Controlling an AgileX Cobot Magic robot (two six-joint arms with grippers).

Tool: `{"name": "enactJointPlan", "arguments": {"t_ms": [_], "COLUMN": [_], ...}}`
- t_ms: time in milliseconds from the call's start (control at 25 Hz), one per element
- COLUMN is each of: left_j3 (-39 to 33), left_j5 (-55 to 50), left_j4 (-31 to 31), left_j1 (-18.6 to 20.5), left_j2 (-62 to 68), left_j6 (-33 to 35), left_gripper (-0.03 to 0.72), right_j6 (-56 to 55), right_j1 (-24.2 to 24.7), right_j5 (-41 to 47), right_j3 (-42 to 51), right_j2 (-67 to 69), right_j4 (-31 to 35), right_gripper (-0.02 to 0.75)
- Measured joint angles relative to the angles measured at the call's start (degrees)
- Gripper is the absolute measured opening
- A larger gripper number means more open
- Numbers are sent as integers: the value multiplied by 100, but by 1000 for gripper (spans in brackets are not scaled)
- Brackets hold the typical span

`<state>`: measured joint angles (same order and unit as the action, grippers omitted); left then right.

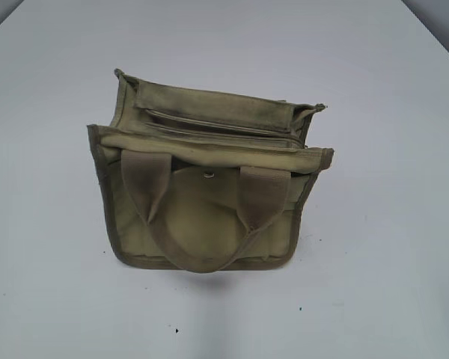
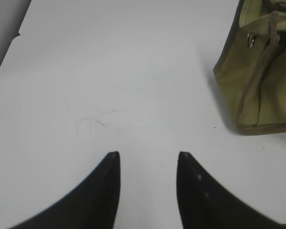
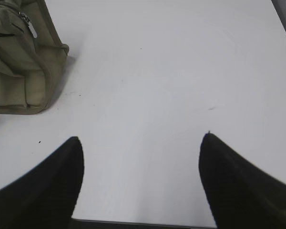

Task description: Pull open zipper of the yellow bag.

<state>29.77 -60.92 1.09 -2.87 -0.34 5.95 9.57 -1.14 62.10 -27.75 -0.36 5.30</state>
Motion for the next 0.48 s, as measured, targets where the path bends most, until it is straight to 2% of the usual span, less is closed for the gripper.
{"name": "enactJointPlan", "arguments": {"t_ms": [480], "left_j3": [0], "left_j5": [0], "left_j4": [0], "left_j1": [0], "left_j2": [0], "left_j6": [0], "left_gripper": [312], "right_j6": [-13], "right_j1": [0], "right_j5": [0], "right_j3": [0], "right_j2": [0], "right_j4": [144], "right_gripper": [582]}}
